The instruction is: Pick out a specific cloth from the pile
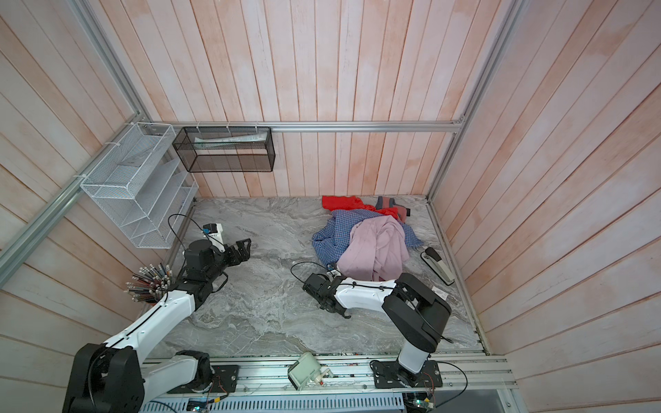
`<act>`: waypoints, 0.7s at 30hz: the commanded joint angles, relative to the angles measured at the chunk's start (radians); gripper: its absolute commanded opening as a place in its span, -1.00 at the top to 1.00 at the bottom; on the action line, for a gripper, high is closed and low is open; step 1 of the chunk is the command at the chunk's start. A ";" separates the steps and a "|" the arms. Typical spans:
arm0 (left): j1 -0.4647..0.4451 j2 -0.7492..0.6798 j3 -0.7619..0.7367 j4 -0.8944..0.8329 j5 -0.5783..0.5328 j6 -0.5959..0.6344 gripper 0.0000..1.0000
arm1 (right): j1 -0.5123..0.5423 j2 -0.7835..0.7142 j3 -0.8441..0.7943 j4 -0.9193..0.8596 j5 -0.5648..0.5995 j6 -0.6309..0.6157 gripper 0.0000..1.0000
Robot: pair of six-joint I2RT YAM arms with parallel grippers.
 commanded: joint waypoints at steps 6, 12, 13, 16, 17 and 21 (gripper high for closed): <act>-0.001 -0.029 -0.023 -0.034 -0.013 -0.025 -1.00 | -0.051 0.101 0.017 0.072 0.024 -0.075 -0.04; -0.001 -0.064 -0.036 -0.049 -0.037 -0.015 -1.00 | -0.063 0.064 -0.056 0.120 -0.011 -0.053 0.34; 0.000 -0.067 -0.036 -0.050 -0.040 -0.013 -1.00 | -0.063 0.045 -0.065 0.129 -0.020 -0.052 0.46; 0.000 -0.061 -0.033 -0.060 -0.038 -0.011 -1.00 | -0.062 -0.034 -0.082 0.170 -0.054 -0.054 0.77; 0.000 -0.062 -0.032 -0.062 -0.036 -0.013 -1.00 | -0.062 -0.073 -0.090 0.190 -0.062 -0.051 0.79; 0.000 -0.062 -0.033 -0.060 -0.043 -0.020 -1.00 | -0.062 -0.229 -0.129 0.280 -0.064 -0.052 0.94</act>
